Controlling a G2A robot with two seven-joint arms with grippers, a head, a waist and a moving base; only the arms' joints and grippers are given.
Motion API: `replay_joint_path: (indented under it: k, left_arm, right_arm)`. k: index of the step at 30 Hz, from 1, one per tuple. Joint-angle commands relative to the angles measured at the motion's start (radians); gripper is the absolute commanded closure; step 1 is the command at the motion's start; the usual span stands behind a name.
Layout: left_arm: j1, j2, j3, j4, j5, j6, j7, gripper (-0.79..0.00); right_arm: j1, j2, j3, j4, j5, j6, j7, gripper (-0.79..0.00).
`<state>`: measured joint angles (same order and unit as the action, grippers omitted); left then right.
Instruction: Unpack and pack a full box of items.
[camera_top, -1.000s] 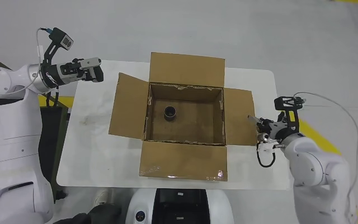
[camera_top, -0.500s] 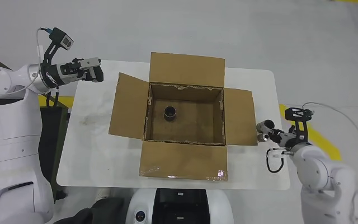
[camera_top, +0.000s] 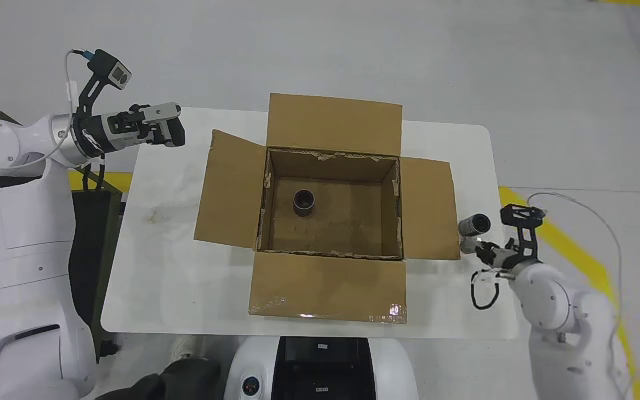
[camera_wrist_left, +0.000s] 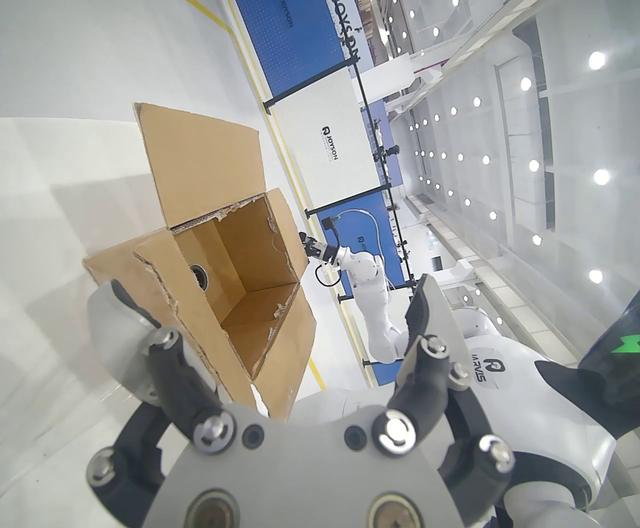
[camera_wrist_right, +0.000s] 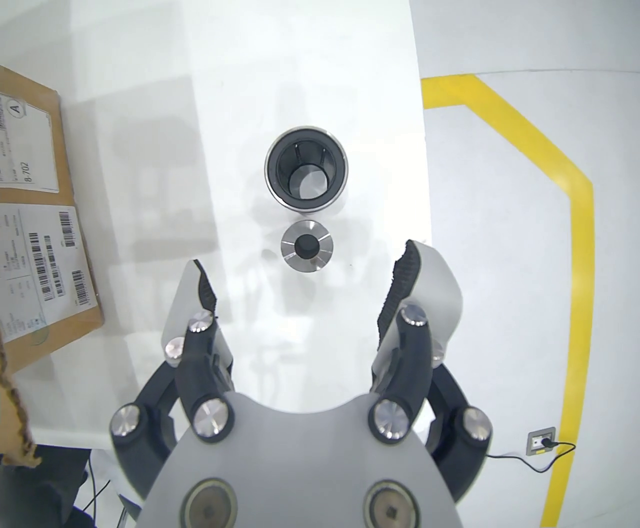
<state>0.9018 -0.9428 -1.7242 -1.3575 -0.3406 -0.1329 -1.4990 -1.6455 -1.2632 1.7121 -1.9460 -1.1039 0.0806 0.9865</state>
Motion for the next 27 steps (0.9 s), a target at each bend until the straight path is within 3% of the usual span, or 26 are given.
replay_joint_path:
  k: [1, 12, 21, 27]
  left_arm:
    - [0.000, 0.000, 0.000, 0.000, 0.000, 0.000, 0.000, -0.785]
    - [0.000, 0.000, 0.000, 0.000, 0.000, 0.000, 0.000, -0.785]
    - [0.000, 0.000, 0.000, 0.000, 0.000, 0.000, 0.000, -0.785]
    - [0.000, 0.000, 0.000, 0.000, 0.000, 0.000, 0.000, -0.785]
  right_arm:
    - [0.011, 0.000, -0.006, 0.022, 0.005, -0.003, -0.006, -0.656]
    - [0.067, 0.007, -0.015, 0.151, 0.028, -0.015, -0.010, -0.631]
    - [0.089, 0.010, -0.023, 0.192, 0.054, -0.017, -0.027, -0.551]
    - [0.107, 0.012, -0.048, 0.211, 0.041, -0.011, -0.029, -0.551]
